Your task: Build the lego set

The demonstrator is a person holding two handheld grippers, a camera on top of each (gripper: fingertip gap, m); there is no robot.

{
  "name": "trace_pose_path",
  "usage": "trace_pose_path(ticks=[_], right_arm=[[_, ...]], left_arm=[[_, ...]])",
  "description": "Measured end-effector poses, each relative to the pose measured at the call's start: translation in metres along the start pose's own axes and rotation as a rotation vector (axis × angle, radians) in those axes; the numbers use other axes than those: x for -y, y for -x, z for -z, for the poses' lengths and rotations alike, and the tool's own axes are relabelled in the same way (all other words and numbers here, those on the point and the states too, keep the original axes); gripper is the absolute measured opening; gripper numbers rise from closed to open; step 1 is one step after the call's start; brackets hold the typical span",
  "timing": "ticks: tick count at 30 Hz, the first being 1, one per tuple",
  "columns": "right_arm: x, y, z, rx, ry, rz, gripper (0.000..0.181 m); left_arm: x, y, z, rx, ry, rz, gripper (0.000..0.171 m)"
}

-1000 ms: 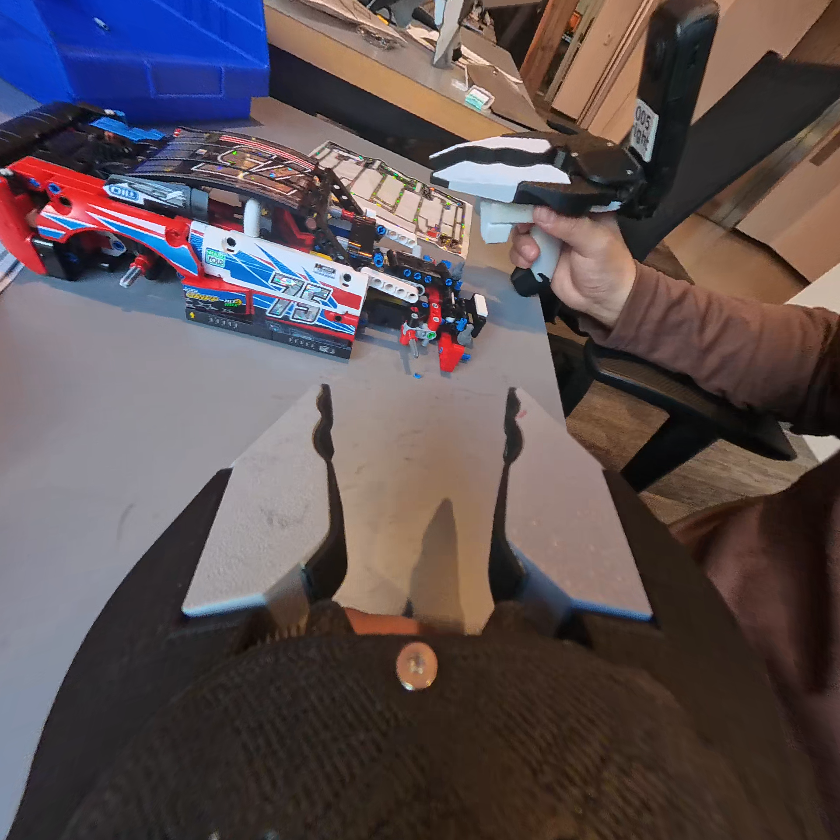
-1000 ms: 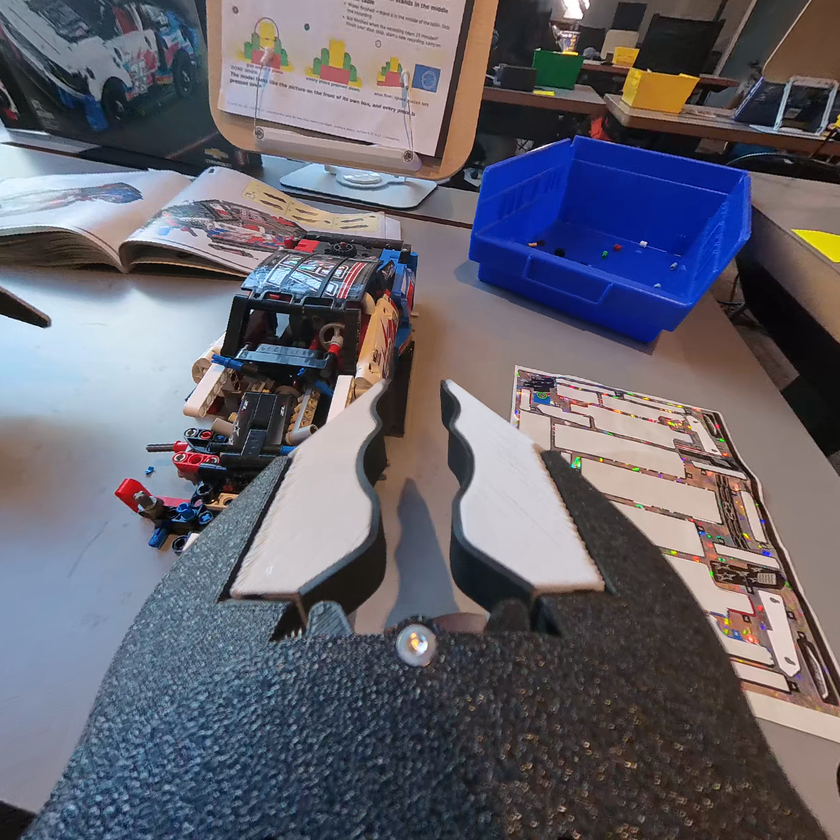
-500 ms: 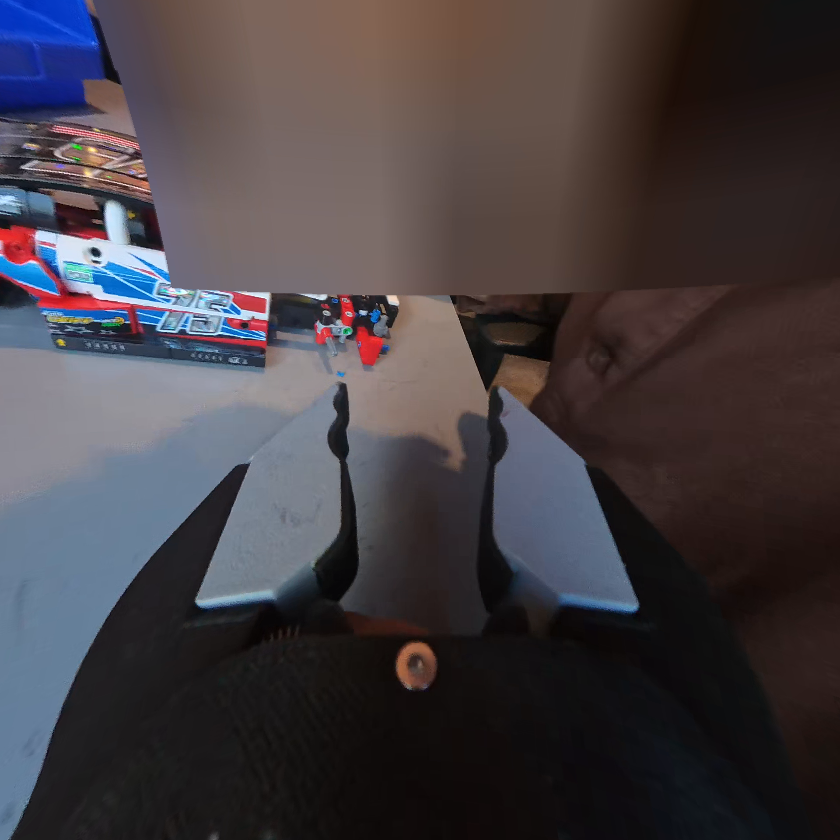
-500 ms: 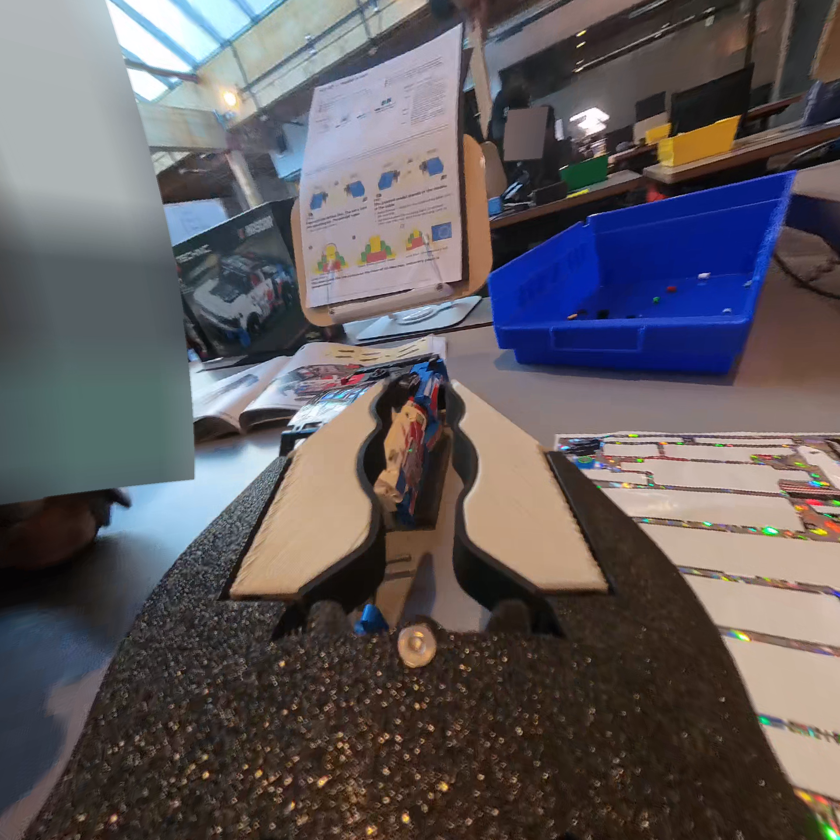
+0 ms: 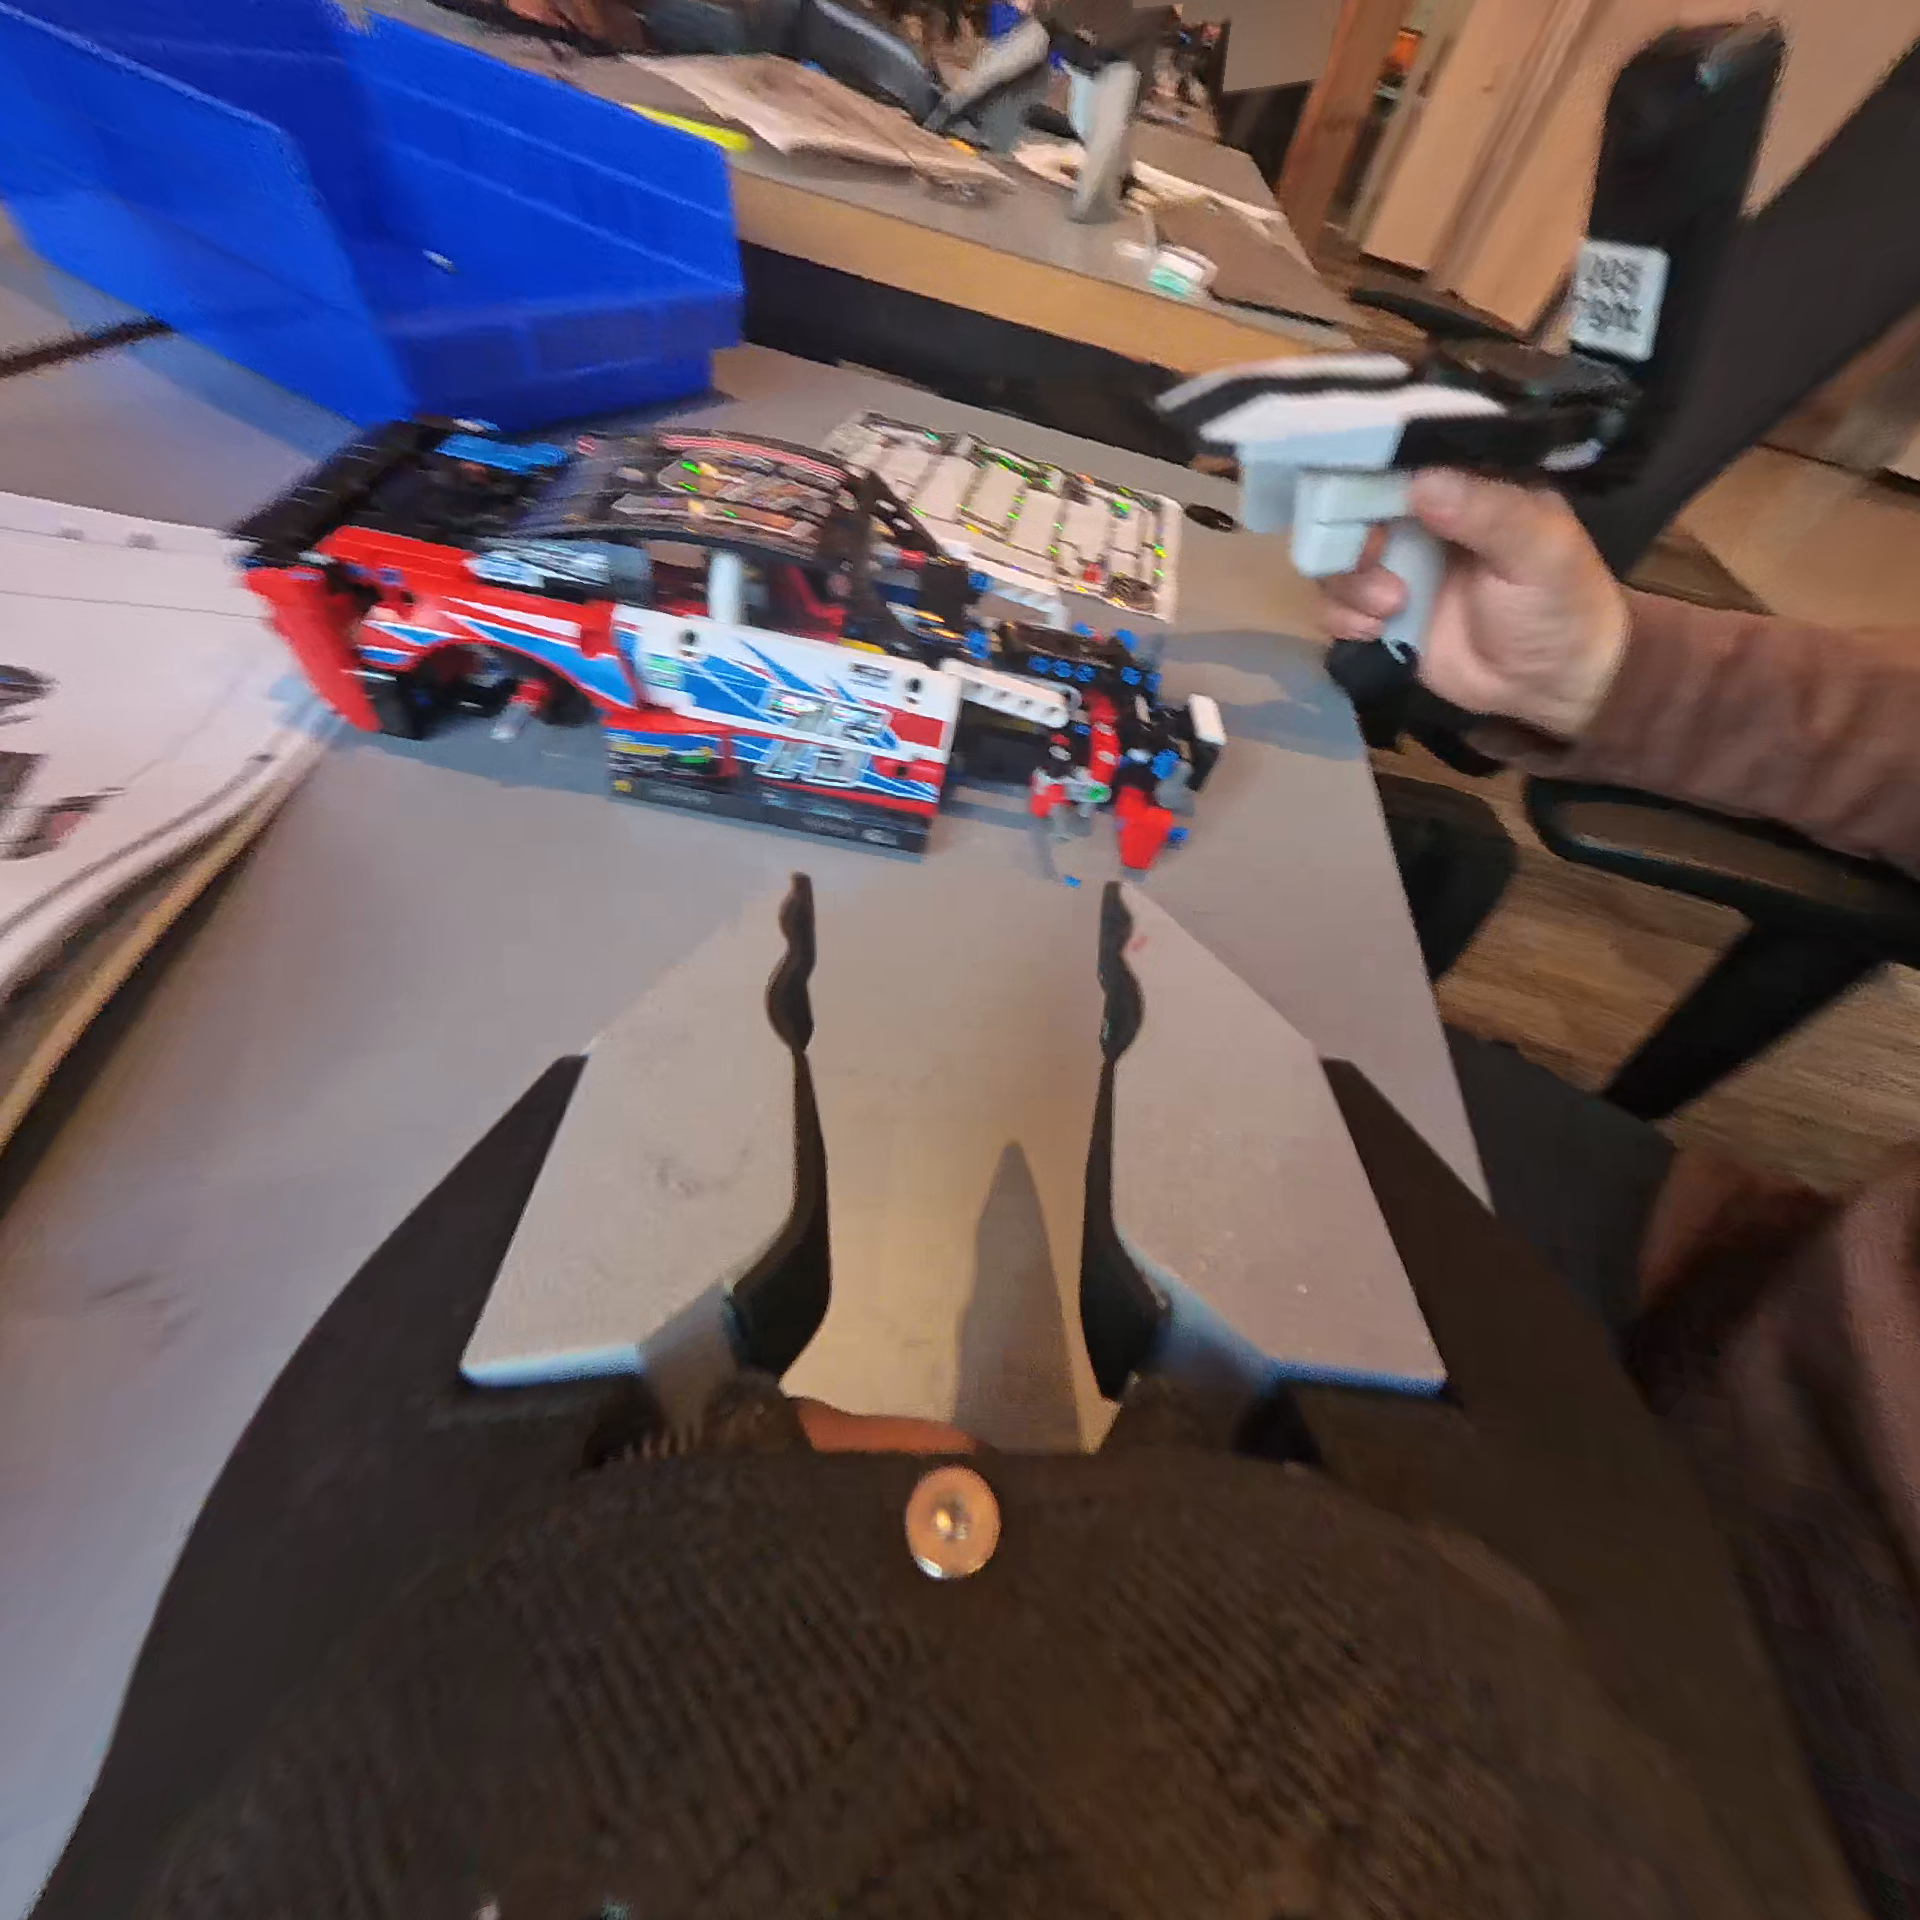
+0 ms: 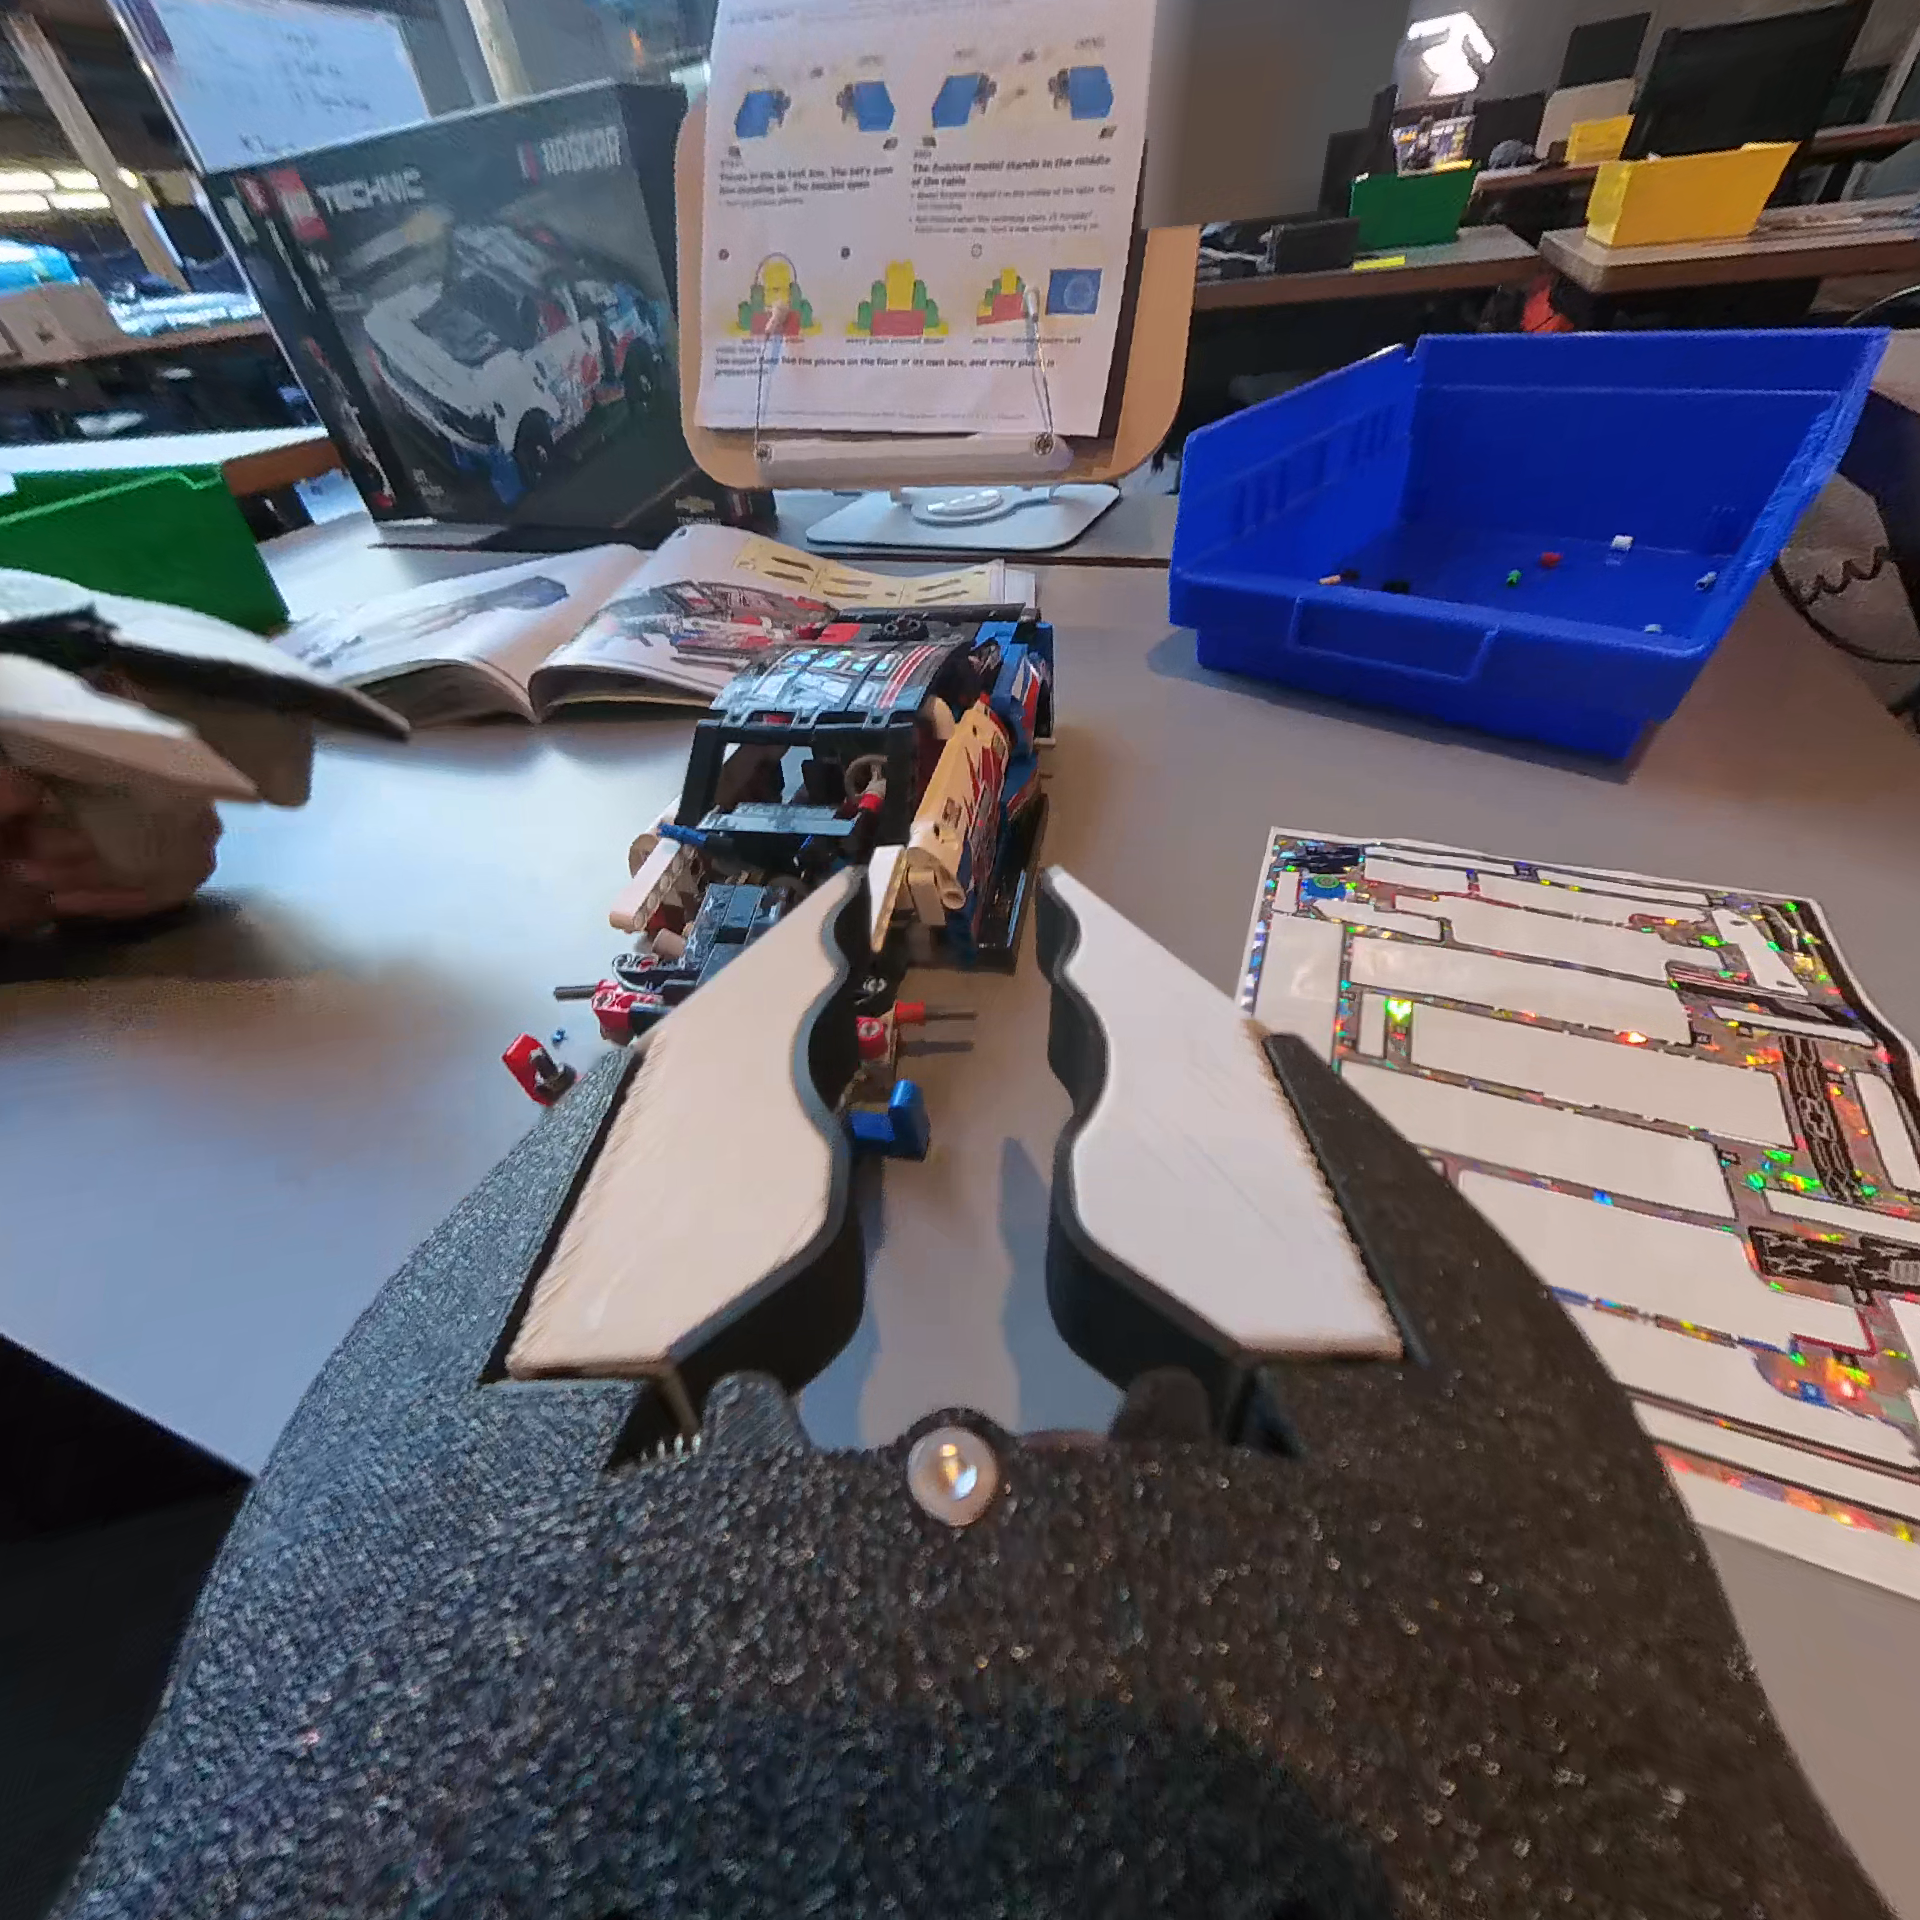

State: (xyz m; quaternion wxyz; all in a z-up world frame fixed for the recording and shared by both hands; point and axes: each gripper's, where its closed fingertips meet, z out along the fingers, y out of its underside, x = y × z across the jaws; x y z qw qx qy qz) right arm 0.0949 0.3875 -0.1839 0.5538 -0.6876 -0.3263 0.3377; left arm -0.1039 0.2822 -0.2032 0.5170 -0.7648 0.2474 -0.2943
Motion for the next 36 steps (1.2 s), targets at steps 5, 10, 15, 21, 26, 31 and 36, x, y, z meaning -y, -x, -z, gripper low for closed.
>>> trace_pose_path(ticks=[5,10,15,21,26,31,36], right_arm=[[-0.011,0.004,0.003,-0.023,0.045,0.032,0.027],[-0.017,0.007,0.002,-0.012,0.074,0.044,0.026],[-0.017,0.007,0.002,0.008,0.074,0.015,0.025],[-0.018,0.007,-0.001,0.044,0.080,-0.072,0.023],[-0.020,0.009,-0.002,0.048,0.097,-0.056,0.021],[-0.021,0.011,-0.003,0.047,0.104,-0.035,0.020],[-0.021,0.012,-0.003,0.047,0.101,-0.037,0.019]], left_arm=[[0.013,0.027,0.023,0.142,-0.135,0.090,0.046],[0.012,0.023,0.029,0.168,-0.149,0.080,0.039],[0.005,0.017,0.024,0.203,-0.093,0.023,0.038],[0.000,0.014,0.018,0.219,-0.045,-0.032,0.036],[0.000,0.016,0.018,0.219,-0.041,-0.015,0.036],[-0.001,0.017,0.017,0.223,-0.032,-0.006,0.036],[-0.001,0.018,0.018,0.231,-0.037,0.001,0.036]])
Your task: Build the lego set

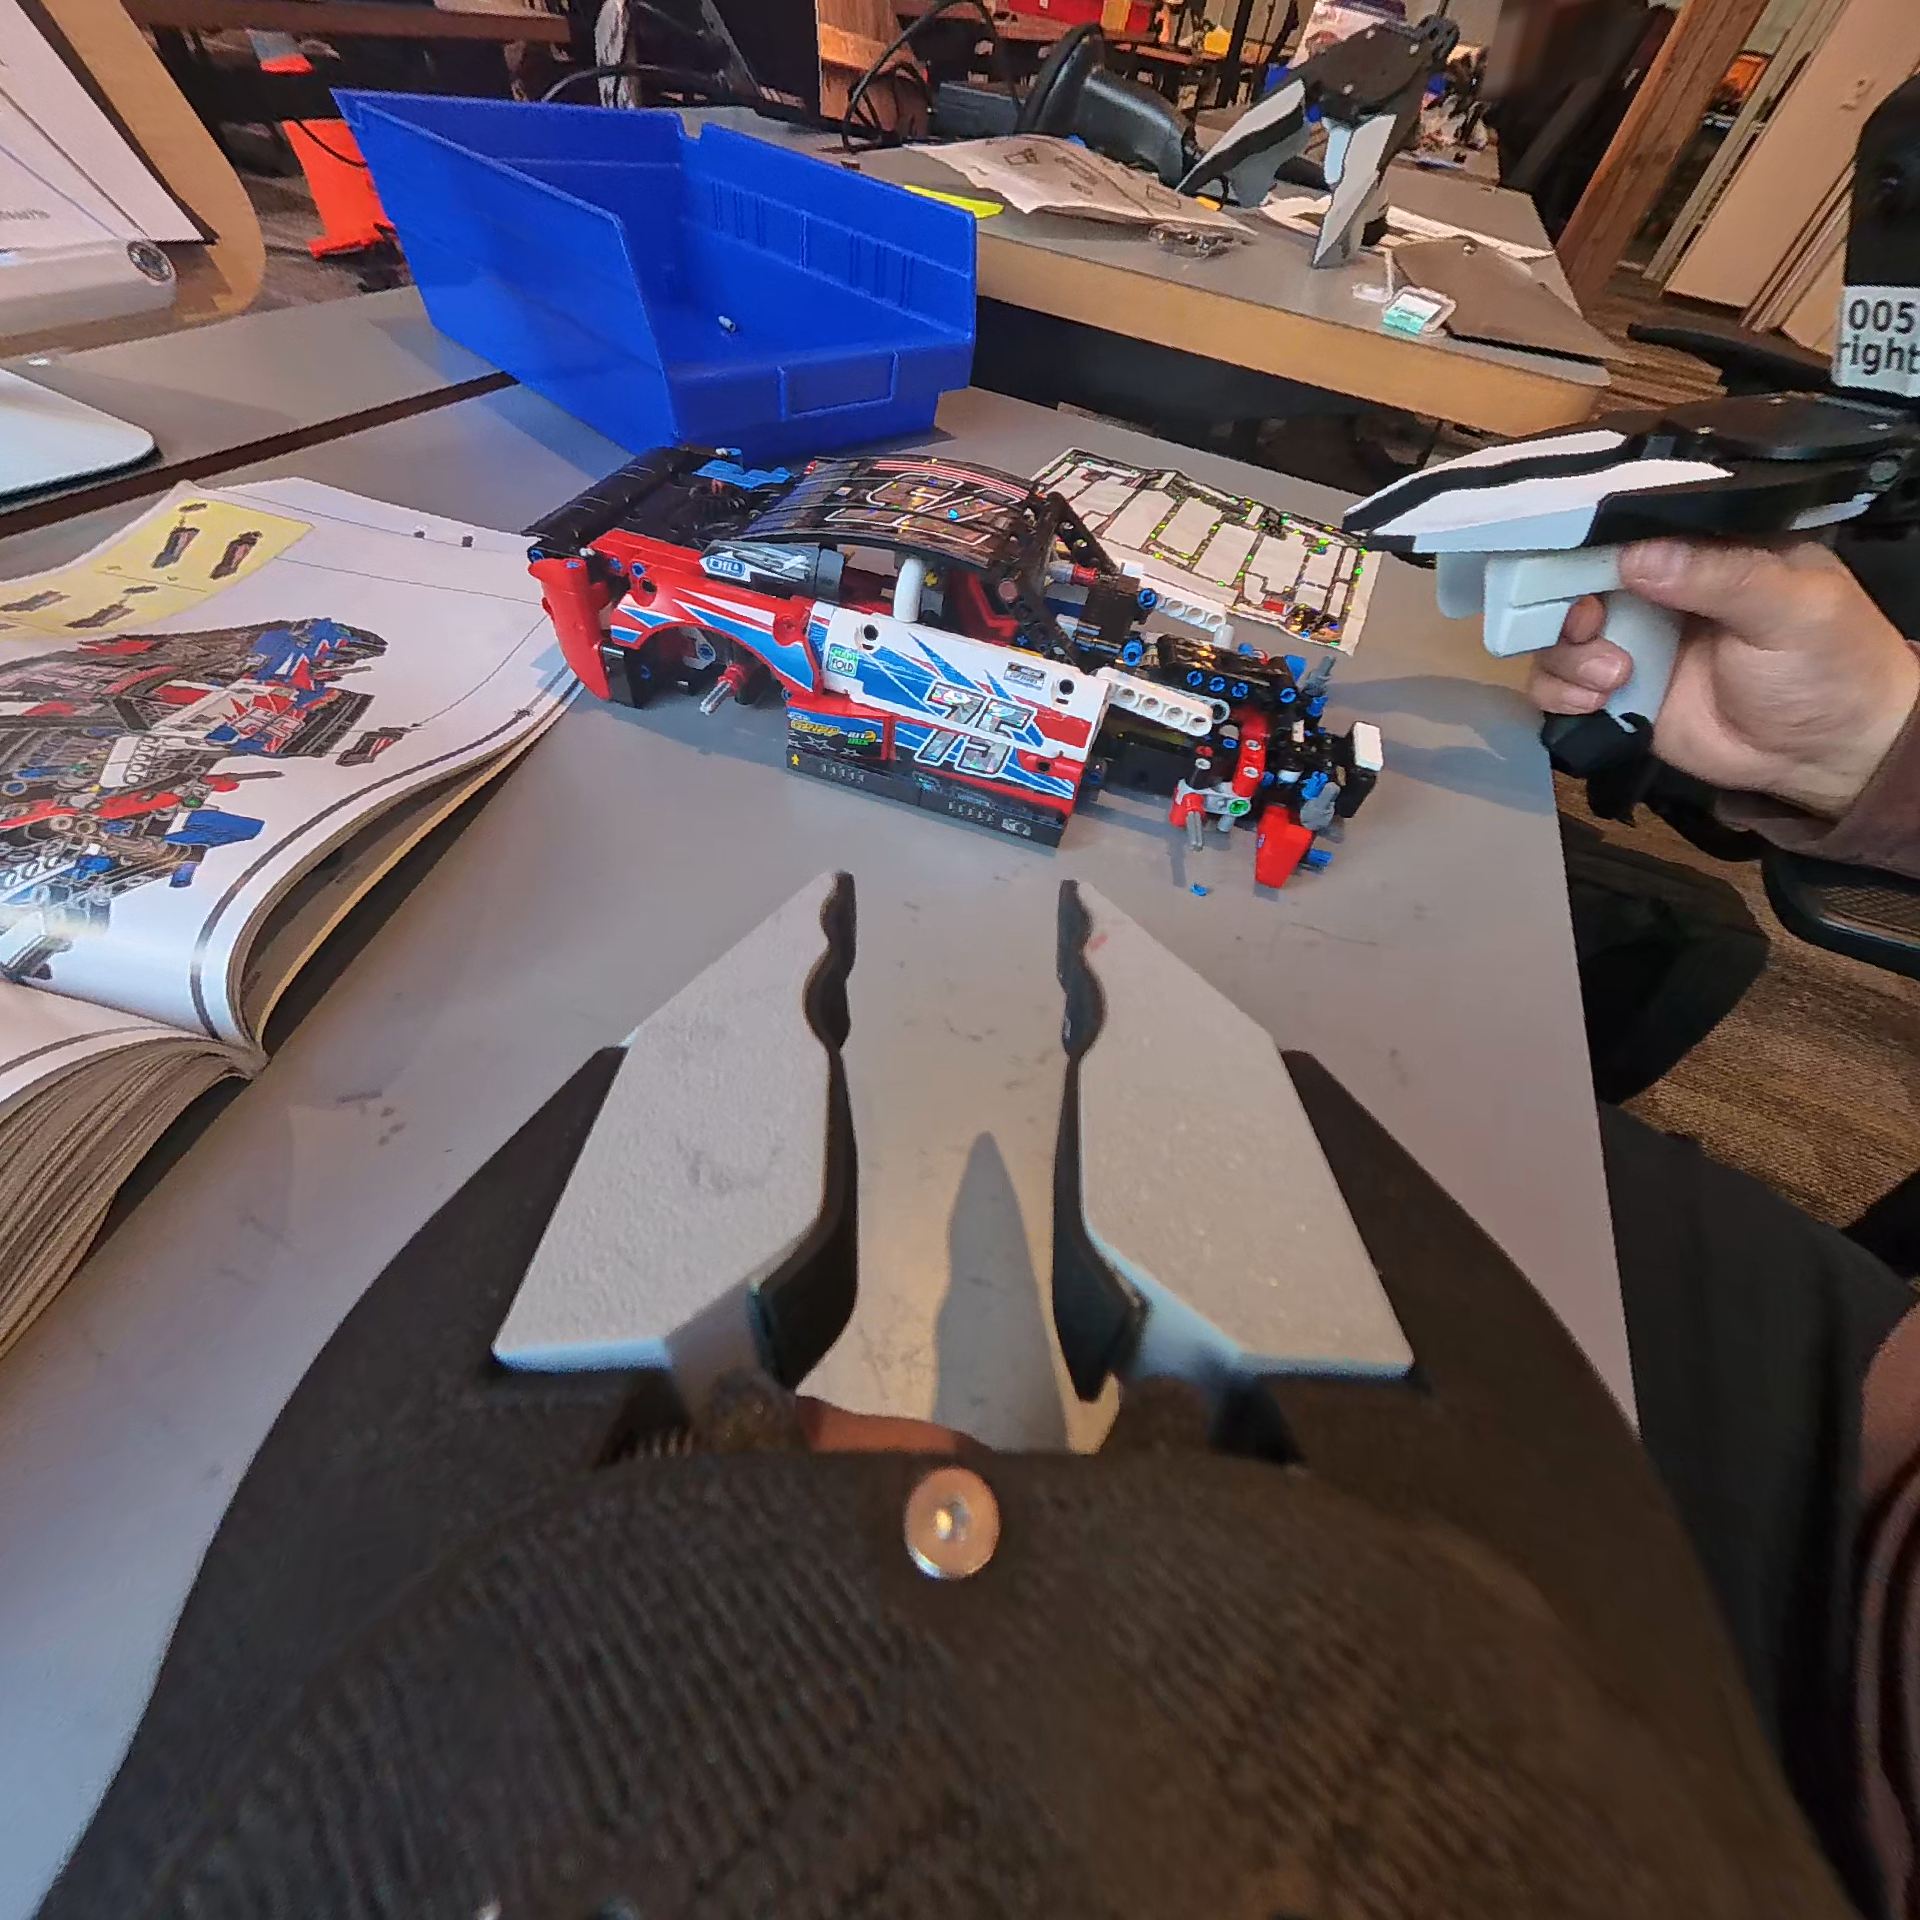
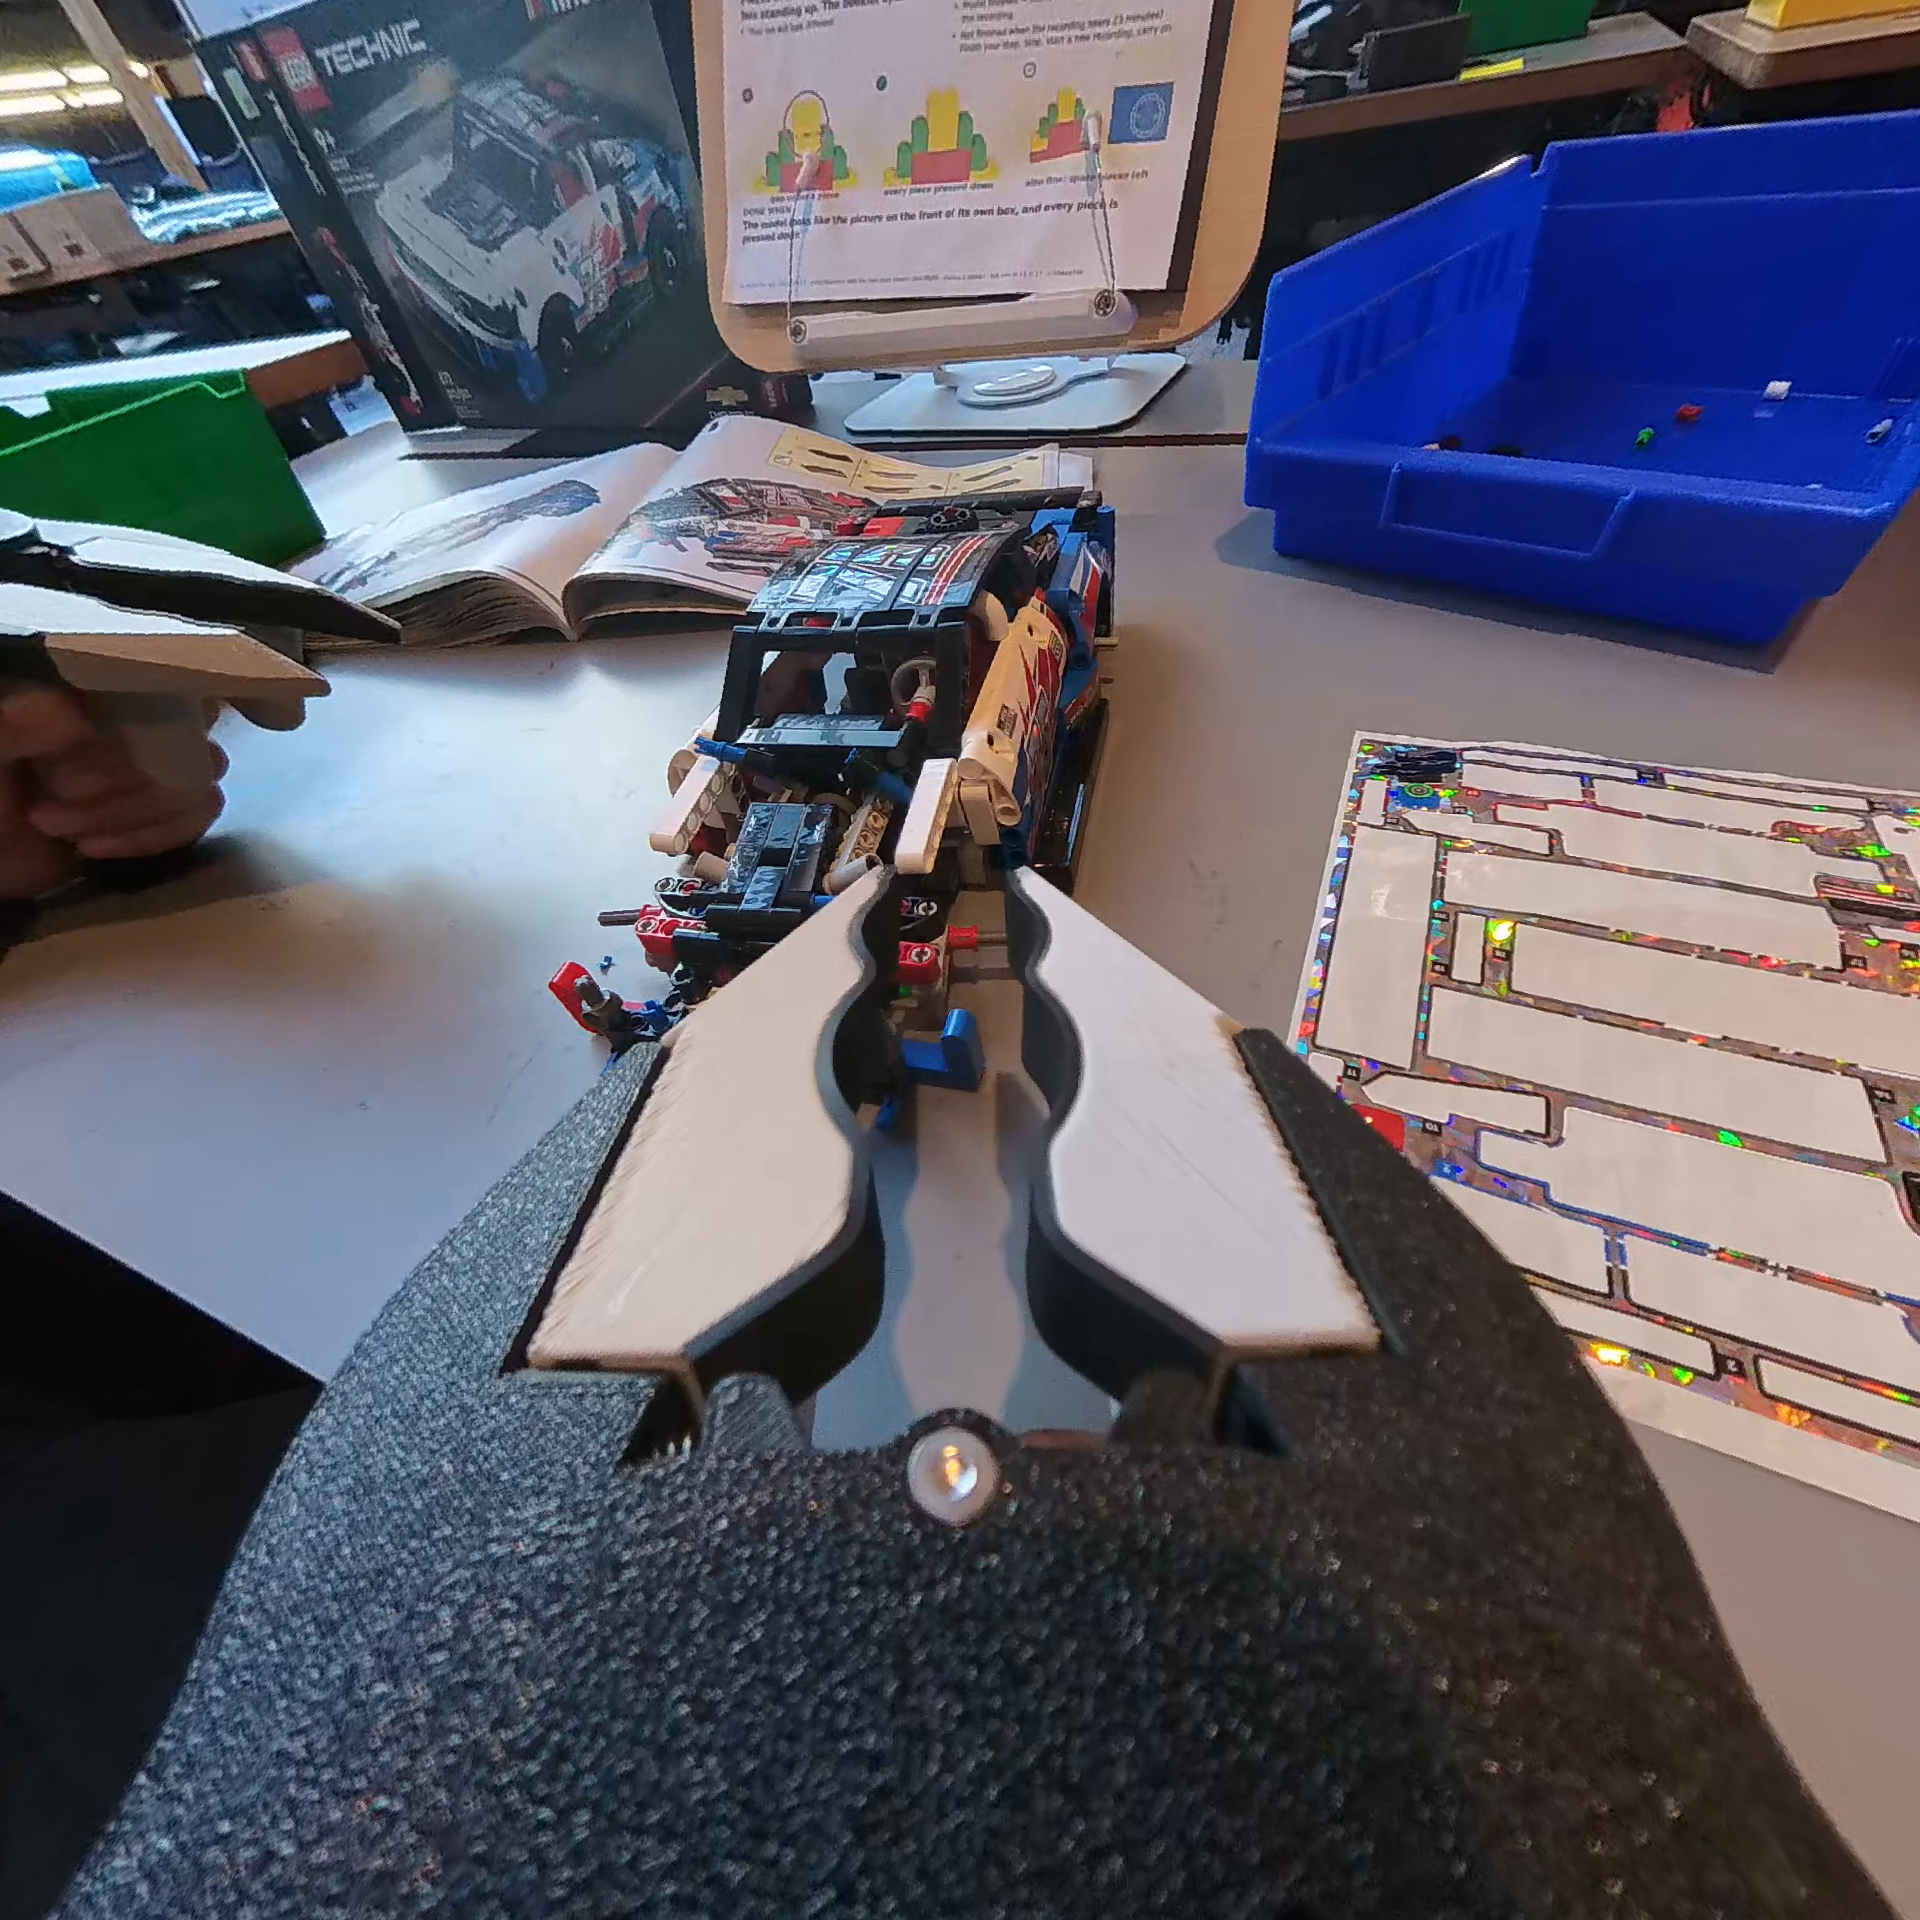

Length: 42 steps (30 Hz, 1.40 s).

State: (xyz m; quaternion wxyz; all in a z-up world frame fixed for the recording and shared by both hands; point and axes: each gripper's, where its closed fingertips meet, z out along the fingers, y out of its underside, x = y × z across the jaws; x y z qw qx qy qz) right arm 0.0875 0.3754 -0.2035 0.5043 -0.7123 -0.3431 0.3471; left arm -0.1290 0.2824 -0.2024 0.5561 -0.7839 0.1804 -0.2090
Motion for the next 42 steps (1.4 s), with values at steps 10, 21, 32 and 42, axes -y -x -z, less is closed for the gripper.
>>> trace_pose_path(ticks=[10,21,32,42], right_arm=[[-0.001,0.001,0.000,-0.009,0.005,0.014,0.018],[-0.001,0.002,-0.001,0.000,0.003,0.009,0.016],[-0.001,0.008,-0.001,0.024,0.006,0.024,0.015],[-0.002,0.027,-0.004,0.008,0.044,0.244,0.016]], left_arm=[[0.000,0.001,0.001,0.007,0.000,0.014,0.036],[-0.001,0.000,0.001,0.002,0.005,0.024,0.036],[-0.004,0.000,-0.002,-0.012,0.029,0.039,0.036],[-0.004,0.001,-0.001,-0.005,0.022,0.032,0.036]])
